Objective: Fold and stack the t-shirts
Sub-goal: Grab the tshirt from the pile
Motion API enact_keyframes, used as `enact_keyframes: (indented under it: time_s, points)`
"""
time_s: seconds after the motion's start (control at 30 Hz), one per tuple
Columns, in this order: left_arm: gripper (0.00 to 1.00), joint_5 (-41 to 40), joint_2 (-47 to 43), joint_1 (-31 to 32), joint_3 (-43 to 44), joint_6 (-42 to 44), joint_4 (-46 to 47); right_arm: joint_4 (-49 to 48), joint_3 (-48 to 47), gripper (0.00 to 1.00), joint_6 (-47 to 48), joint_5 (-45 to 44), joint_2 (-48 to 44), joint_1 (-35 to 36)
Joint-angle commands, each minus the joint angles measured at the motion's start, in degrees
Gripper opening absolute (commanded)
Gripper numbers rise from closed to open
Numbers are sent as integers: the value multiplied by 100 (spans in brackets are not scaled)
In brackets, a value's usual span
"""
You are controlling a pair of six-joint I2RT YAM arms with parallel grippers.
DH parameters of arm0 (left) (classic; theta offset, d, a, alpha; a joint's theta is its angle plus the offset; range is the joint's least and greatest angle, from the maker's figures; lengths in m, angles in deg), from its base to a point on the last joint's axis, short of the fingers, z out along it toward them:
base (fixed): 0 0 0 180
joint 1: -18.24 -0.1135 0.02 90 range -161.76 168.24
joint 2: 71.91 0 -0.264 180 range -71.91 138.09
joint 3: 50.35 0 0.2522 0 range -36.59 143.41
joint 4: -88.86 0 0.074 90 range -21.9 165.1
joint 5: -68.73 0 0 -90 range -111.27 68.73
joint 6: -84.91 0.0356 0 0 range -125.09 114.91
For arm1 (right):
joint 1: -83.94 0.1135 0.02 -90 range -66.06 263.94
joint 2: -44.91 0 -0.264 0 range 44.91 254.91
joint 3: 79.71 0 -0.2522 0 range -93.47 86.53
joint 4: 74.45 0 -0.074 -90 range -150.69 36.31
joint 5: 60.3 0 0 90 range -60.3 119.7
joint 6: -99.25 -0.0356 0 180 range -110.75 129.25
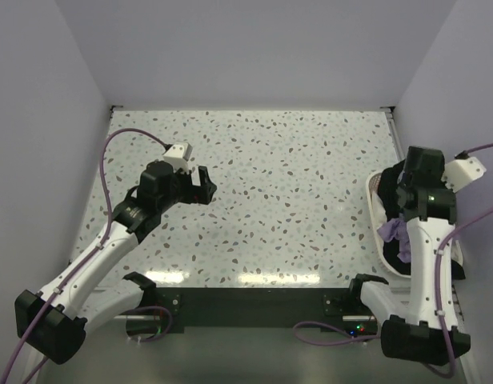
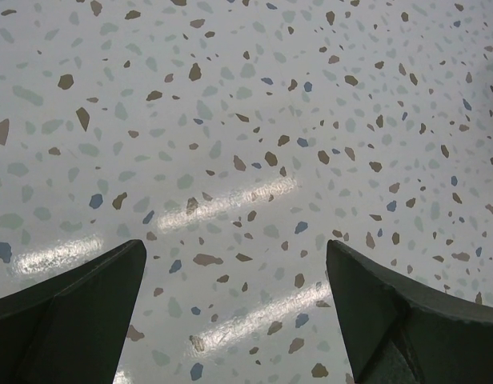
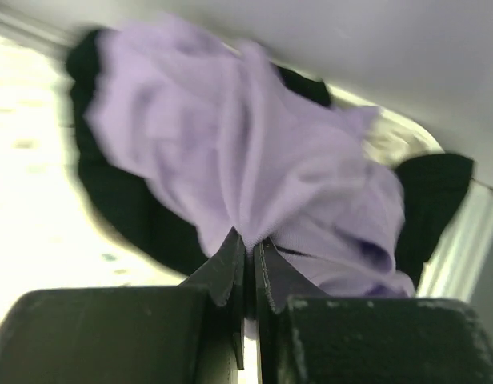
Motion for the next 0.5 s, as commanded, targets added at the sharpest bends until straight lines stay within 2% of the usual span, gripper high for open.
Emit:
enact_keyframes:
  time_s: [0.0,0.07,0.13,0.17,0.3,0.47]
  points:
    - [100,128,-55,35,190,-38,100,-179,-1112,0,723,1066,-447,-24]
    - [100,102,-73,35,199,-21,99,-363,-1516,0,892,1611,-483,-24]
    - [100,93,-99,35,190,-3,91,-556,-2175,0,1121,2585,-378,-24]
    - [100,-46,-99,27,190,6,73,-584,-2656,0,1173,3198,-160,-24]
    - [100,-162,-56,-8,208,14,47,-820,-3696,0,1131,4728,518,-15]
    - [100,-355,-64,-88,225,41,-15,-1339,-4952,0,840,5831,1151,230]
